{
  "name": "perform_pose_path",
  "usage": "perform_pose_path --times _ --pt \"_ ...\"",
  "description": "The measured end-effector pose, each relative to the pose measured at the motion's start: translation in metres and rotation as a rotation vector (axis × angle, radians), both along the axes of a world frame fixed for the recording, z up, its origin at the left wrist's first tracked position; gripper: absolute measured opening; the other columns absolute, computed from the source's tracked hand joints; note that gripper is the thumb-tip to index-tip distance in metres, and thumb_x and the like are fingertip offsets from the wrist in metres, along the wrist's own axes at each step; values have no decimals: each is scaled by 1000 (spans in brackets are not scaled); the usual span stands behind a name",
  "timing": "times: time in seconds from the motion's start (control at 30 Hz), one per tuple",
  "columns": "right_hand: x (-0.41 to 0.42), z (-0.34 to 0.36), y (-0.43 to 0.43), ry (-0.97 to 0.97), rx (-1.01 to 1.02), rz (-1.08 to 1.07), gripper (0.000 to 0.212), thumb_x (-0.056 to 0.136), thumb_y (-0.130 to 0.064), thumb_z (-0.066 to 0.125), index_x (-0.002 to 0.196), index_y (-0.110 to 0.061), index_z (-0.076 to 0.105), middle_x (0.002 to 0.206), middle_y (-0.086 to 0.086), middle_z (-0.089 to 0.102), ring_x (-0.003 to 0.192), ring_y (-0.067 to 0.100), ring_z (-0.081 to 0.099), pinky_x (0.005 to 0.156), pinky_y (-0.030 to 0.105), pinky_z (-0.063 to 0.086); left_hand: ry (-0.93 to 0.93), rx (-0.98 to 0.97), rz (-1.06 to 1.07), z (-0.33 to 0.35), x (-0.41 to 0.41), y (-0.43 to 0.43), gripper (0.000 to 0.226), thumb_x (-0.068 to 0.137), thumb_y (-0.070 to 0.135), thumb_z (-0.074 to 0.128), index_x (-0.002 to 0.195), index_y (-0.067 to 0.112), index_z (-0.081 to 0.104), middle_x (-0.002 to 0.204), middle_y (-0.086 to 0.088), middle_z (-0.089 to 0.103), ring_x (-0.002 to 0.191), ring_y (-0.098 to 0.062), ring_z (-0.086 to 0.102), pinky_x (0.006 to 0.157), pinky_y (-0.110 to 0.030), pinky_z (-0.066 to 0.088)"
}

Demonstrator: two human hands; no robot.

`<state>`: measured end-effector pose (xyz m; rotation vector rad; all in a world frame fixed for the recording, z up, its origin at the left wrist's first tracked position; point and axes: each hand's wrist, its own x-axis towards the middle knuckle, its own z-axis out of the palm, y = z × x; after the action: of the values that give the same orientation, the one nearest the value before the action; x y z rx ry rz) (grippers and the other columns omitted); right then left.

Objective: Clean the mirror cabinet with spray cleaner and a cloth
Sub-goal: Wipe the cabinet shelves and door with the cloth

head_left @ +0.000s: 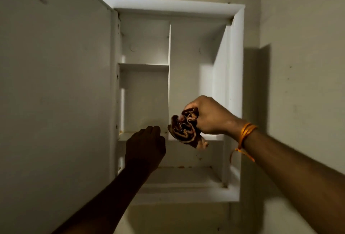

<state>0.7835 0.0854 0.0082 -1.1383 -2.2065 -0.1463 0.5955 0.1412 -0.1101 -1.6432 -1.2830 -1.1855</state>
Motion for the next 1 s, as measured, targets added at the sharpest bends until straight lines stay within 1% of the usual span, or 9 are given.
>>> perform_pose_path --times 0.07,0.17,0.27,0.33,0.5,0.6,0.73,0.9,1.0 --pt "4 34 -7 -117 194 -104 12 79 -6 69 80 -18 72 79 -2 68 75 16 65 64 29 54 10 -9 -3 2 -1 0 22 83 25 44 71 13 58 57 2 51 45 -16 48 42 -22 34" --pt "13 88 -3 -398 752 -287 18 76 -11 72 93 -17 72 95 5 66 88 28 61 69 39 53 -30 6 -37 0 -2 -1 29 84 28 38 72 13 60 57 3 53 45 -15 50 41 -24 41" --pt "24 139 16 -669 1031 -387 20 70 -4 72 89 -8 70 92 12 66 89 36 59 64 40 51 -54 42 -51 -5 -1 -1 34 86 29 35 73 13 61 57 3 53 45 -14 49 42 -23 42" --pt "28 157 31 -792 1025 -461 12 79 -6 64 87 -7 72 88 12 66 89 36 59 66 40 50 -54 55 -38 -5 -1 -1 33 86 28 36 73 12 62 56 3 53 44 -14 48 43 -22 38" --pt "30 138 58 -850 942 -664 24 90 -16 50 96 -16 73 94 5 69 90 29 60 72 36 40 -32 104 -38 -7 -4 1 30 86 26 39 73 12 61 56 3 51 43 -13 46 45 -21 36" --pt "30 112 58 -791 898 -607 17 83 -18 58 87 -17 74 88 5 70 85 30 64 69 34 42 -38 125 -38 -8 -5 4 29 87 25 39 71 13 60 56 3 51 44 -15 45 45 -22 36" --pt "35 39 54 -824 814 -500 5 69 -21 67 65 -20 67 68 3 62 63 29 60 58 33 29 -30 153 -40 -9 -6 4 31 87 24 38 71 12 62 55 2 51 43 -16 46 44 -23 36" --pt "27 -35 43 -858 523 -491 13 72 -36 73 79 -25 70 79 -1 63 74 24 59 64 33 29 -14 157 -41 -7 -8 3 33 86 24 38 71 12 63 56 1 53 44 -16 48 44 -23 35" --pt "14 -18 32 -676 322 -464 14 80 -26 68 93 -21 67 92 4 64 86 29 62 64 31 33 -12 155 -18 -8 -5 5 30 86 23 38 71 12 62 58 1 51 46 -16 46 46 -24 33"
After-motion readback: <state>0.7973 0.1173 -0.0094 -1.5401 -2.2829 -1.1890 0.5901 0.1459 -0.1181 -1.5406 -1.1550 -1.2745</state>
